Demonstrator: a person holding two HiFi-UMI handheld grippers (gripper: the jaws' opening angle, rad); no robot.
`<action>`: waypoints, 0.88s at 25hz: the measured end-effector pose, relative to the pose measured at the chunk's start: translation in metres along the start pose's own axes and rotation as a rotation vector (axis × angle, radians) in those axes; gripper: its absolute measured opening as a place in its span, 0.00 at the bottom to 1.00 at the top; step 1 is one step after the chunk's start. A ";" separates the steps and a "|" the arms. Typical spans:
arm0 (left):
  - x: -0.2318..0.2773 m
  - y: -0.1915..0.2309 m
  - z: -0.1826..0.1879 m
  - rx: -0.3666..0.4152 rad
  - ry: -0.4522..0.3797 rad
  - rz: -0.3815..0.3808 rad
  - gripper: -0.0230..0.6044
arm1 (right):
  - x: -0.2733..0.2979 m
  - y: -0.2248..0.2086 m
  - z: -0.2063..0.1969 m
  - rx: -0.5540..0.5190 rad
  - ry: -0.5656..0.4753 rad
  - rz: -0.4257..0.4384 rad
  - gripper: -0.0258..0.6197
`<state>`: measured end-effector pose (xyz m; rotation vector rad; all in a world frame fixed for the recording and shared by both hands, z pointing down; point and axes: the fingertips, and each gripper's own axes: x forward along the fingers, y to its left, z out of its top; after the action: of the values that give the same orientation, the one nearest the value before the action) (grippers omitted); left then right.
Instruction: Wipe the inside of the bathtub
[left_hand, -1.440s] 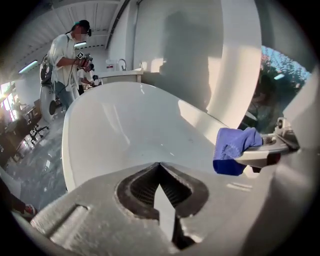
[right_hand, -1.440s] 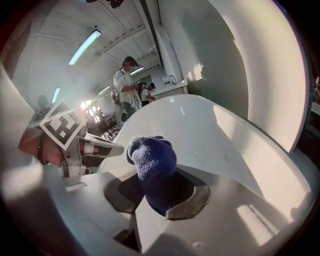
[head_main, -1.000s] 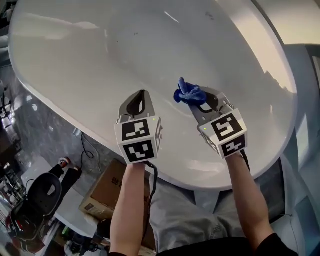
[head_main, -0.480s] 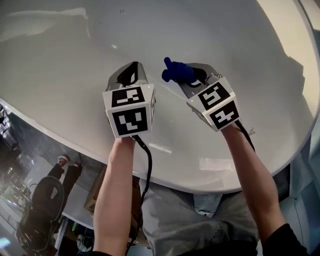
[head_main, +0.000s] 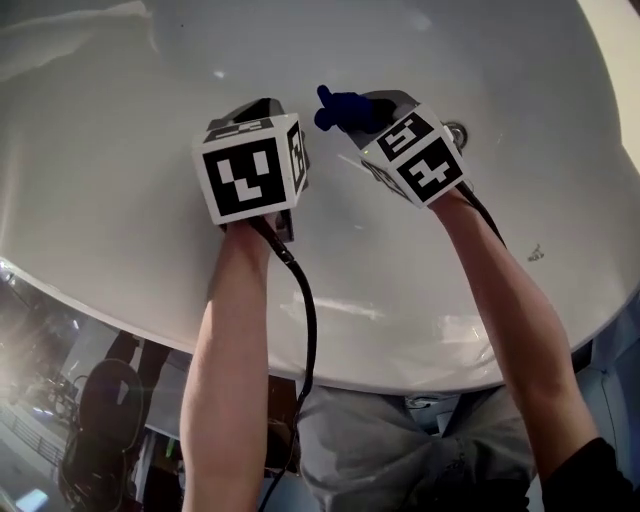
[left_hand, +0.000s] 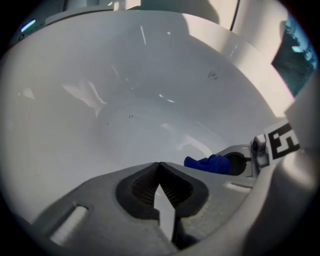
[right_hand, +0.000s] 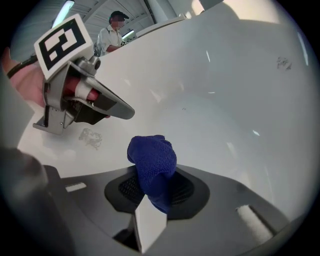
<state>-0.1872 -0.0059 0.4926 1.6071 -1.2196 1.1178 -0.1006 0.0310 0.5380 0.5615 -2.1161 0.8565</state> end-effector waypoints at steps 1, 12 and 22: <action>0.003 0.001 -0.004 -0.027 0.025 -0.002 0.04 | 0.008 0.000 -0.004 0.005 0.011 0.007 0.19; 0.004 0.014 -0.028 -0.188 0.054 0.059 0.04 | 0.067 0.024 -0.061 0.056 0.121 0.092 0.19; 0.005 0.018 -0.031 -0.159 0.072 0.077 0.04 | 0.091 0.031 -0.084 0.179 0.141 0.105 0.19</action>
<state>-0.2097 0.0185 0.5076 1.3994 -1.2986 1.0887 -0.1333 0.1034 0.6377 0.4692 -1.9667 1.1198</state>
